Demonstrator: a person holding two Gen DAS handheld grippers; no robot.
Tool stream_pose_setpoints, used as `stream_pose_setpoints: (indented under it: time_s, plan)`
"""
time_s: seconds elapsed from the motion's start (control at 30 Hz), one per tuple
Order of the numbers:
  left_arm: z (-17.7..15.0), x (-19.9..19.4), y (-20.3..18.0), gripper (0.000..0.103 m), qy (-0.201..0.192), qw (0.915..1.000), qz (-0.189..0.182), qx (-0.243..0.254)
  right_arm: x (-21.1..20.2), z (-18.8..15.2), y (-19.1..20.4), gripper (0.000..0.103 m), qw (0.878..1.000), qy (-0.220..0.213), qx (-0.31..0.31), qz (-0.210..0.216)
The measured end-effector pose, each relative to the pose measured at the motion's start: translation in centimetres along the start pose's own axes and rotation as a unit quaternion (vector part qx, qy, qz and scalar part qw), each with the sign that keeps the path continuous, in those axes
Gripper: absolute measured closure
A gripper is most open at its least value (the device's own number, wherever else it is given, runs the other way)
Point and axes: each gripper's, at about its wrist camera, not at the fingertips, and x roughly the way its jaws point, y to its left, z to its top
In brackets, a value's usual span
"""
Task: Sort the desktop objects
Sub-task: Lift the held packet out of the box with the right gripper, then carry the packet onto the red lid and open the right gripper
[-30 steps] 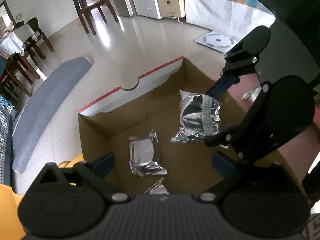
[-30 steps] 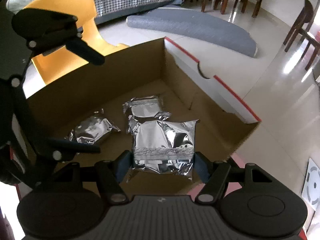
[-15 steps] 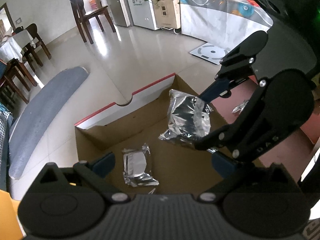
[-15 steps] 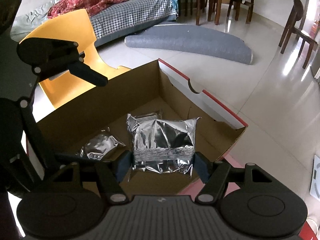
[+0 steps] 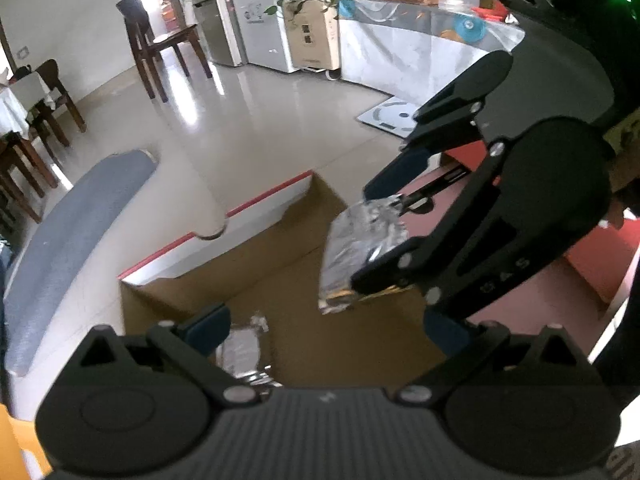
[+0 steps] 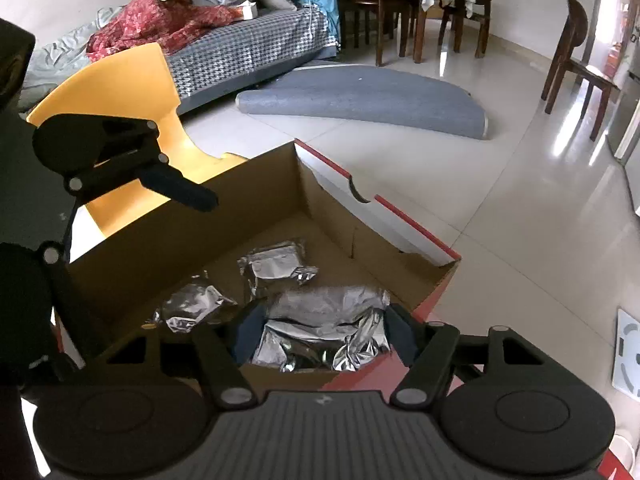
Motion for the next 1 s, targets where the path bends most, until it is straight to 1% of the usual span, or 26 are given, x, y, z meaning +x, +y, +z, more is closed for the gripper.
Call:
stream_pose_setpoints:
  time_s: [0.27, 0.6, 0.77, 0.93, 1.0]
  plan:
    - [0.7, 1.6, -1.6, 0.0, 0.011, 0.9997, -0.006, 0.02, -0.5, -0.6, -0.7, 0.039, 1.0, 0.0, 0.002, 0.004]
    - [1.2, 3.2, -2.5, 0.0, 0.021, 0.9992, -0.026, 0.02, -1.9, -1.1, -1.6, 0.04, 1.0, -0.004, 0.012, 0.01]
    - [1.3, 4.3, -2.7, 0.0, 0.034, 0.9991, -0.025, 0.01, -2.3, -1.7, -2.2, 0.04, 1.0, 0.001, 0.024, 0.01]
    - [1.5, 4.8, -2.8, 0.0, 0.022, 0.9989, -0.041, 0.001, -1.8, -2.2, -2.6, 0.04, 0.999, 0.011, 0.037, 0.014]
    - [1.5, 4.9, -3.1, 0.0, 0.016, 0.9993, -0.033, 0.005, -1.6, -2.2, -3.0, 0.039, 0.999, 0.014, 0.048, 0.02]
